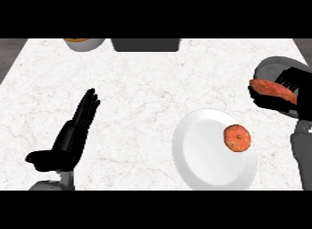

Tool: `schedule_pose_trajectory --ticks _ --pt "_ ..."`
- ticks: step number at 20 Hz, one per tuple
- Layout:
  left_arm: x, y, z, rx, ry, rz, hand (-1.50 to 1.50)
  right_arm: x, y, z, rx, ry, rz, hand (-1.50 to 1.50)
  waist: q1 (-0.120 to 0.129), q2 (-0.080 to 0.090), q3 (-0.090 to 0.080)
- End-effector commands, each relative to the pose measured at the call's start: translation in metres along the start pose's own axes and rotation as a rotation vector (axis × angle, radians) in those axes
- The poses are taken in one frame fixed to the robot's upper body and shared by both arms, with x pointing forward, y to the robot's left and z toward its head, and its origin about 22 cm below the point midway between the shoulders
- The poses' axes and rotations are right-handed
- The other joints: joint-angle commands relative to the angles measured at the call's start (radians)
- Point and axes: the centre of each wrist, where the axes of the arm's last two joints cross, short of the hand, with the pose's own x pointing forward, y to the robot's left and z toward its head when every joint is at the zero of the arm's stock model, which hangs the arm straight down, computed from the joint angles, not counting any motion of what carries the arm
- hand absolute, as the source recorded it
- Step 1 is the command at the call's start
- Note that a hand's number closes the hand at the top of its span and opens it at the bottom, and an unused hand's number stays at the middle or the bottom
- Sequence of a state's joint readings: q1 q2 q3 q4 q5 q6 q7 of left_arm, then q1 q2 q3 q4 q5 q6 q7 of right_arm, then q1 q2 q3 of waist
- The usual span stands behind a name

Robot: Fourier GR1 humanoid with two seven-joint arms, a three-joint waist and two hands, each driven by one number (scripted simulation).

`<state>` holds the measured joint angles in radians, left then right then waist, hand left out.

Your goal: Pick the sweet potato from the plate and place it in the pan

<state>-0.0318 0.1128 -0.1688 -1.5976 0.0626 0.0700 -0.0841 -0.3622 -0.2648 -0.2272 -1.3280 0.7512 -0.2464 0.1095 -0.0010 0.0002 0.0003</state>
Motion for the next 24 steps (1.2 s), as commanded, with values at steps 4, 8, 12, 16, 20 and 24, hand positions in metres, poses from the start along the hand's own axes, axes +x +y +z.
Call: schedule_pose_trajectory --ticks 4,8,12,16,20,24 --pt "0.004 -0.011 0.0 -0.022 0.01 0.007 0.0 -0.066 -0.021 -0.031 -0.183 0.001 0.163 1.5 0.02 0.007 0.001" --pt "0.007 -0.008 -0.015 -0.024 -0.009 0.012 0.0 -0.072 -0.022 -0.057 -0.3 0.013 0.079 1.5 0.025 0.009 0.002" --pt "-0.011 -0.017 -0.007 -0.043 -0.02 0.006 0.0 -0.093 -0.038 -0.071 -0.341 0.037 0.032 1.5 0.043 0.018 0.004" --pt "0.005 -0.008 -0.008 -0.07 -0.008 0.013 0.0 -0.101 -0.052 -0.082 -0.347 0.06 0.043 1.5 0.064 0.023 0.005" --pt "0.011 -0.025 -0.011 -0.084 -0.054 0.012 0.0 -0.124 -0.062 -0.073 -0.169 0.178 0.084 1.5 0.08 0.03 0.005" --pt "0.003 -0.018 -0.013 -0.072 -0.051 0.014 0.0 -0.136 -0.057 -0.063 0.107 0.243 0.183 -1.5 0.097 0.041 0.005"
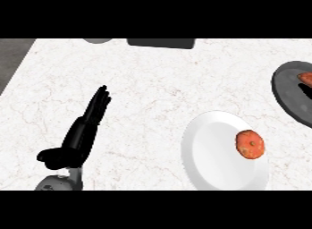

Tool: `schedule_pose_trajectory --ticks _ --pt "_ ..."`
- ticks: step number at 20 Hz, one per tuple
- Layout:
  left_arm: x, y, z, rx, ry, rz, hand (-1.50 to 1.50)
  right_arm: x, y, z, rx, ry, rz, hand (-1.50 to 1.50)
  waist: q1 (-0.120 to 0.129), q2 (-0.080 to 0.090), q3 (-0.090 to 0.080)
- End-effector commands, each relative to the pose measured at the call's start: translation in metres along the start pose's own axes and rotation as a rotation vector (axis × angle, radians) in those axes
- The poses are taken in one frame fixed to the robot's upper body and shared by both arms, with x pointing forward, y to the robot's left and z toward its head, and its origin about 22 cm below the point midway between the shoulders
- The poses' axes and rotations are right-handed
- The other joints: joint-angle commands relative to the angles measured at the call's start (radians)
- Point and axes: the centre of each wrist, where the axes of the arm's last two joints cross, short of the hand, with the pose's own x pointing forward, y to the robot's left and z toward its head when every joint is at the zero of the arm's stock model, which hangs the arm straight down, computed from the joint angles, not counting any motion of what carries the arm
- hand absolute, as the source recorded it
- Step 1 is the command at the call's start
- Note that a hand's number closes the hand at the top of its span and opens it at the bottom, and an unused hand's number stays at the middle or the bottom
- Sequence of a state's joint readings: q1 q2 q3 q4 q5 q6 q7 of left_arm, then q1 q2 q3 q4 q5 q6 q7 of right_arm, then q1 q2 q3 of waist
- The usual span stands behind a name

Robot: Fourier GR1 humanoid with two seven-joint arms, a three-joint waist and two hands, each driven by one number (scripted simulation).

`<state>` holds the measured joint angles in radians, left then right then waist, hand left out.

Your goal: Pick the sweet potato from the plate and place it in the pan

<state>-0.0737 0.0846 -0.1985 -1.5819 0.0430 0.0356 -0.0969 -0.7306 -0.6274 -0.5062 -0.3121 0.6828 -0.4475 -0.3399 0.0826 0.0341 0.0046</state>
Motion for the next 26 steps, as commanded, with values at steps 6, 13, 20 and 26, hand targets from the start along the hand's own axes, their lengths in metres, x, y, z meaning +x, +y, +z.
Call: schedule_pose_trajectory --ticks 6,13,20,26 --pt "-0.004 -0.002 -0.002 -0.009 -0.001 -0.006 0.0 0.013 0.008 -0.006 0.276 0.02 -0.14 -1.5 0.008 0.006 0.004" --pt "-0.006 -0.011 0.001 0.012 0.008 0.008 0.0 0.017 0.013 -0.005 0.066 -0.029 -0.417 -1.5 -0.019 -0.003 0.004" --pt "-0.005 0.008 0.009 0.034 0.01 0.014 0.0 -0.032 -0.046 -0.009 0.081 -0.002 -0.626 -1.5 -0.033 -0.011 0.003" --pt "-0.007 -0.007 0.014 0.031 0.02 0.019 0.0 -0.08 -0.07 0.014 0.241 -0.046 -0.778 -1.5 -0.053 -0.021 0.001"
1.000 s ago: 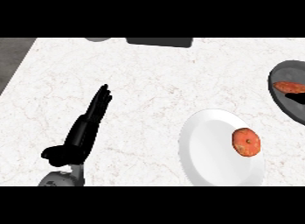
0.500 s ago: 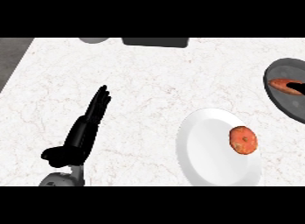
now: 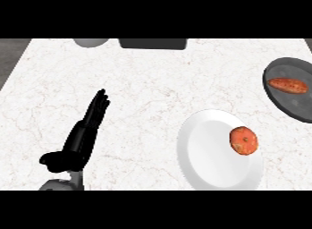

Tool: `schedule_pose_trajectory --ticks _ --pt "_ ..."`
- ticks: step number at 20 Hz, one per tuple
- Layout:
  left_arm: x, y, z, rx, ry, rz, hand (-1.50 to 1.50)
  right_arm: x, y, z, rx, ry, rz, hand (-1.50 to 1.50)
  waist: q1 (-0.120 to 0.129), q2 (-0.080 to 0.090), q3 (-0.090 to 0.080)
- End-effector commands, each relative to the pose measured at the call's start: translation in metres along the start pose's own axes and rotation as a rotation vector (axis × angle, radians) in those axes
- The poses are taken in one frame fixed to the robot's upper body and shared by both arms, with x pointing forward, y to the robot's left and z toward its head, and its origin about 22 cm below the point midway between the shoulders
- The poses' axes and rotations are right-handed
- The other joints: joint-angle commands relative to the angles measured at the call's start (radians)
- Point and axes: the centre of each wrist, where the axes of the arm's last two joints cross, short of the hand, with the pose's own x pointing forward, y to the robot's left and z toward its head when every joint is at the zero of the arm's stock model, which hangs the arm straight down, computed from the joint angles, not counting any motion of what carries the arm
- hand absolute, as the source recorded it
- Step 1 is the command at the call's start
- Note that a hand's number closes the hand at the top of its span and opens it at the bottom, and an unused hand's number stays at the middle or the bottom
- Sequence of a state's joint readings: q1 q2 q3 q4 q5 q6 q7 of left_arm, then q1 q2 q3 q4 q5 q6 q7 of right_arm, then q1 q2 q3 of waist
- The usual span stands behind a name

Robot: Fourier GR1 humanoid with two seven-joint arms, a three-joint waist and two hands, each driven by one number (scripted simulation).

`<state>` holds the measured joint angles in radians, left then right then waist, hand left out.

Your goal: Pick the sweet potato from the plate and place it in the pan

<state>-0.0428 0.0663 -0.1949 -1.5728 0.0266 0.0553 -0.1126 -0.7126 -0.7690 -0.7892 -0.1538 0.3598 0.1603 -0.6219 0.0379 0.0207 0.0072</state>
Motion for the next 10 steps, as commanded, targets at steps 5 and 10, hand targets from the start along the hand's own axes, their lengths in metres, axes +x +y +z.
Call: schedule_pose_trajectory --ticks 5,10 --pt "-0.003 0.003 0.001 0.018 -0.006 -0.006 0.0 -0.026 -0.046 0.038 0.174 -0.058 -0.098 -1.5 -0.014 -0.007 -0.002" --pt "-0.003 0.01 -0.005 0.014 0.012 -0.014 0.0 -0.038 -0.059 0.056 0.179 -0.084 -0.077 -1.5 -0.014 -0.006 -0.001"
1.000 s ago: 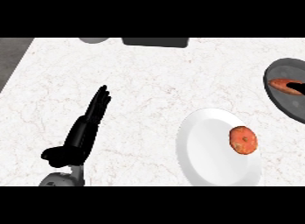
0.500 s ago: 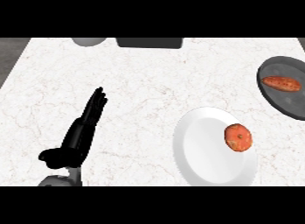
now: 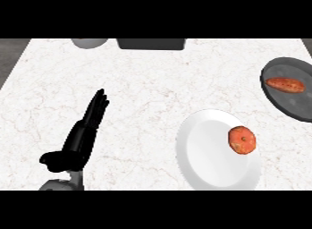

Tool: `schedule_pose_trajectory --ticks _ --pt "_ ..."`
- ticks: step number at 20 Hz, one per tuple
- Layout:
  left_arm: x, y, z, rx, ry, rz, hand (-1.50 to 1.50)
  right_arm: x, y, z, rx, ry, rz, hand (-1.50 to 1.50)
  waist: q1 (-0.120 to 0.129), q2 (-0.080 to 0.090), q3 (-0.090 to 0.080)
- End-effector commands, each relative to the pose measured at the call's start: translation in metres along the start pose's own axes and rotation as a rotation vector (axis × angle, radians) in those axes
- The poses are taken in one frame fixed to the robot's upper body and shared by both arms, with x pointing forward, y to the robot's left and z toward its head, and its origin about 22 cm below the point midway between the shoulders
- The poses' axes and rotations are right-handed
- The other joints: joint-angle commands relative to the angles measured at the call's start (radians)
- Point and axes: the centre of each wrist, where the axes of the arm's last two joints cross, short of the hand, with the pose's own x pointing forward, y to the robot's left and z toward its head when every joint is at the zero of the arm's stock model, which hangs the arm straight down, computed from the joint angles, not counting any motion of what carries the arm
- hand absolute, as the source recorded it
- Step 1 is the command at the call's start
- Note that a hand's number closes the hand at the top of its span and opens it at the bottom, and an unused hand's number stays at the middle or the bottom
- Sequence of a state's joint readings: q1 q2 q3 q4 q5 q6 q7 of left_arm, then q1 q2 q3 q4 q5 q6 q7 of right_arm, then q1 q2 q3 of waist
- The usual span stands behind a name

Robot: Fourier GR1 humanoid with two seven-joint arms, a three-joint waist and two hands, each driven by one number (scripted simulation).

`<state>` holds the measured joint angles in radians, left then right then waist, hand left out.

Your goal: Pick the sweet potato from the plate and place it in the pan

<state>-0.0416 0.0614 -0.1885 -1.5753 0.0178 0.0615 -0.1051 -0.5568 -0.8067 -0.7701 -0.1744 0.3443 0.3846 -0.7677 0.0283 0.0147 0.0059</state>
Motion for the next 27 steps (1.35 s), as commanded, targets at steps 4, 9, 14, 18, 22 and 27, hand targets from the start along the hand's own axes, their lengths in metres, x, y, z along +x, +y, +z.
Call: schedule_pose_trajectory --ticks 4,9,14,18,22,27 --pt "-0.011 0.001 0.016 -0.009 0.017 0.009 0.0 -0.003 -0.011 0.011 0.034 -0.049 0.008 -1.5 0.003 -0.003 -0.001" --pt "-0.005 0.014 0.006 0.005 -0.008 0.01 0.0 -0.011 -0.013 0.023 0.082 -0.053 0.016 -1.5 -0.004 -0.005 -0.001" --pt "-0.006 0.007 0.004 0.005 0.009 -0.004 0.0 -0.022 -0.007 0.031 0.042 -0.045 0.051 -1.5 -0.006 -0.004 -0.001" --pt "-0.003 -0.01 0.009 -0.004 -0.001 0.015 0.0 -0.014 0.005 0.013 0.047 -0.027 0.087 -1.5 0.003 -0.003 -0.001" --pt "-0.006 -0.004 0.007 0.0 0.014 -0.008 0.0 -0.005 -0.019 0.02 0.063 -0.001 0.119 -1.5 -0.006 -0.006 -0.002" --pt "0.006 -0.003 0.003 0.007 -0.009 0.012 0.0 -0.02 -0.012 0.033 0.023 -0.067 0.209 -1.5 -0.001 -0.004 -0.001"
